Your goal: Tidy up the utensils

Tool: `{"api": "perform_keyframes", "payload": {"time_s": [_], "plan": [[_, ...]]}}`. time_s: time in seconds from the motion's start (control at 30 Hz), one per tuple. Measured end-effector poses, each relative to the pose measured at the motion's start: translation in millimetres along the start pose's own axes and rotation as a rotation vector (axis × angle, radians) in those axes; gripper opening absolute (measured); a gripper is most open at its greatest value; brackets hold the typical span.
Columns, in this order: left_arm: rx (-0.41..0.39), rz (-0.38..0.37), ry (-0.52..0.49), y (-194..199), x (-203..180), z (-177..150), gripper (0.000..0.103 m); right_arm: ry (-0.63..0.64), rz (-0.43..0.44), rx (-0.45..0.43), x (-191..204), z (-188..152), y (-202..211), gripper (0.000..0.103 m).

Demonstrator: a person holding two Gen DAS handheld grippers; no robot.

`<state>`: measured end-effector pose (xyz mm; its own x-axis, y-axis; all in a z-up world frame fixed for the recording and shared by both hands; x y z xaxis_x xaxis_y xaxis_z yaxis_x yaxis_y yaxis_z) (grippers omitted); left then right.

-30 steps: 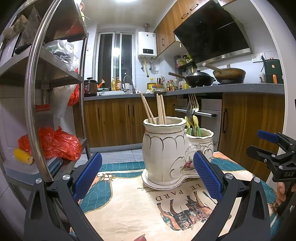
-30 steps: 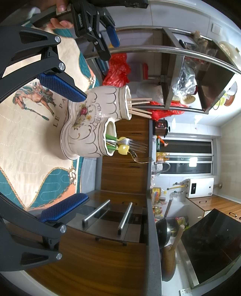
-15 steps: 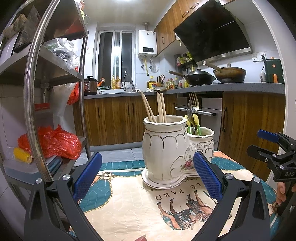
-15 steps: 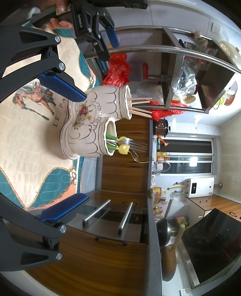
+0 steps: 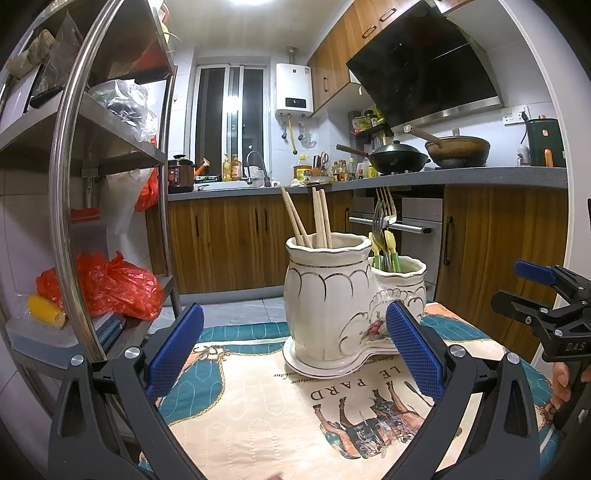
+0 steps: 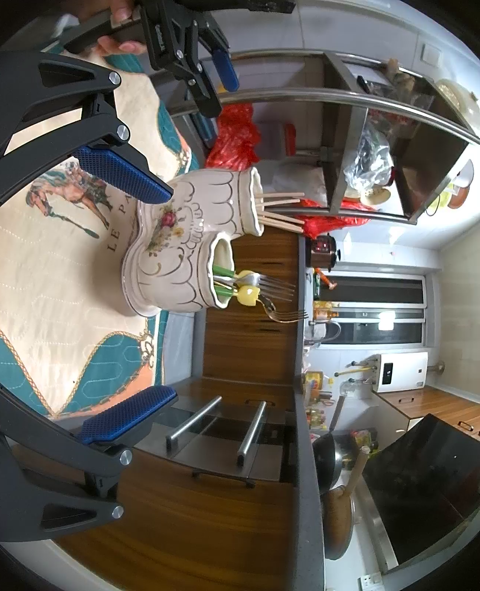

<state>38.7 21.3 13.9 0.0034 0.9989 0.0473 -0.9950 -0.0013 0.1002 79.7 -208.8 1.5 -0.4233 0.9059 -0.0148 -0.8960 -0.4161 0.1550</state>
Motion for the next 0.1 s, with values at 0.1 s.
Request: {"api": "perform_keyframes", "payload": {"time_s": [0.1], "plan": [[0.001,-0.003,0.0,1.4,-1.1,0.2,0.098,0.0,0.0,-0.003,-0.5,0.2,-0.5,0.098]]}}
Point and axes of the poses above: each gripper's, at about its wrist camera, not at the fingertips, and y roughly against the way its jaws point, x to its left, z to its top, the point moved 2 cm from there along -y, roughly the way its jaws point, and after that the axes turned 4 degrees about -x, right-handed, at the moved point
